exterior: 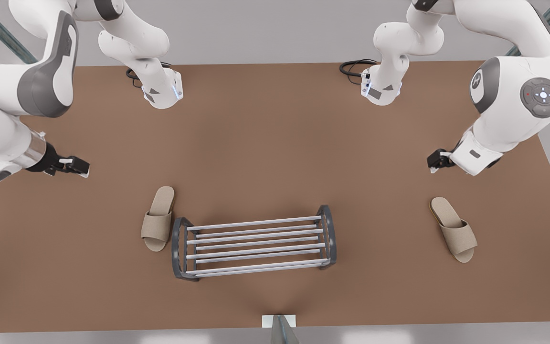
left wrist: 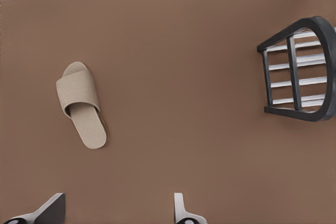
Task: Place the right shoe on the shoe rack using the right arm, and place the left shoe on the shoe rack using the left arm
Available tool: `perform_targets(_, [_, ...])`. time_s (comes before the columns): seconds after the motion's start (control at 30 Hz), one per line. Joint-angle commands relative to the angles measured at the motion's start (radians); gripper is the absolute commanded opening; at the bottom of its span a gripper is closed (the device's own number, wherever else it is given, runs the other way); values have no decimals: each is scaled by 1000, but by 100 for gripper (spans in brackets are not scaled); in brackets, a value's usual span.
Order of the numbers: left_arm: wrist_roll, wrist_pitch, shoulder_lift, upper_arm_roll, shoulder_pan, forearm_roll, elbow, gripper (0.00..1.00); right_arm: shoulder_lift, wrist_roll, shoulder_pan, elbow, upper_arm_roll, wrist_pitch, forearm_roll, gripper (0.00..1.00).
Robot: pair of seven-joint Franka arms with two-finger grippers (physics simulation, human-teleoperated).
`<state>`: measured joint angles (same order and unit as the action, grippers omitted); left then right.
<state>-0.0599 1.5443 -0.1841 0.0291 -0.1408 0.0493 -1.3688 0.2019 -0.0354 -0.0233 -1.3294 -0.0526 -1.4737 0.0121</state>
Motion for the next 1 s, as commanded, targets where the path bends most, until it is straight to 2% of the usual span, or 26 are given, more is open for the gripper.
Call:
perform_targets(0.0, [-43,80,2,0,0,7,-4,100,16,-31,-1,6,0,-77,5,100])
perform_targets(0.03, [-38,171,29,0,0,7,-73,100,17,-24,-1,3,3,-103,9,100])
perform_targets(0.07, [-37,264,66,0,-2,23,-151,100,5,-26,5,-36,42,-158,38,100])
perform_targets(0.1, [-15,336,115,-6,-9,171,-262,100,-10,-24,6,-66,100,-177,109,100])
perform_targets(0.13, [49,373,121,-12,-14,263,-297,100,-29,-18,8,-134,164,-223,224,100])
perform_targets(0.17, [133,405,121,-14,-36,420,-354,100,-53,-12,14,-240,233,-270,315,100])
perform_targets(0.2, [135,505,149,-14,-69,624,-479,100,-53,-32,22,-303,315,-306,383,100])
perform_targets(0.23, [132,606,190,-14,-77,789,-613,100,-53,-58,103,-382,463,-384,506,100])
perform_targets(0.27, [63,714,222,-14,-83,983,-734,100,-53,-119,98,-448,536,-424,637,100])
perform_targets(0.3, [-141,728,218,-14,-109,1127,-788,100,-47,-217,98,-505,571,-454,697,100])
perform_targets(0.33, [-369,833,227,-2,-112,1219,-877,100,-53,-265,98,-600,583,-505,801,100])
perform_targets(0.37, [-633,892,245,20,-111,1363,-947,100,-96,-300,108,-735,612,-589,971,100])
perform_targets(0.4, [-908,919,244,22,-111,1431,-996,100,-122,-331,108,-801,612,-642,1055,100])
perform_targets(0.47, [-1521,1042,227,92,-111,1751,-1058,100,-137,-373,125,-883,611,-691,1298,100])
perform_targets(0.53, [-1876,1062,195,124,-111,1926,-1079,100,-134,-500,123,-958,611,-698,1529,100])
perform_targets(0.57, [-1965,1060,173,126,-111,1937,-1079,100,-102,-648,121,-993,611,-700,1680,100])
perform_targets(0.67, [-2284,1068,103,213,-109,2239,-1084,100,4,-1028,126,-1057,597,-700,1988,100])
perform_targets(0.73, [-2376,1068,69,238,-109,2261,-1084,100,50,-1205,140,-1077,591,-697,2128,100])
perform_targets(0.8, [-2396,1062,35,279,-108,2298,-1084,100,59,-1380,149,-1131,550,-700,2278,100])
perform_targets(0.9, [-2419,1016,-14,301,-102,2380,-1069,100,119,-1466,149,-1131,494,-702,2378,100])
perform_targets(0.97, [-2503,935,-51,301,-103,2505,-1052,100,146,-1492,148,-1131,493,-744,2415,100])
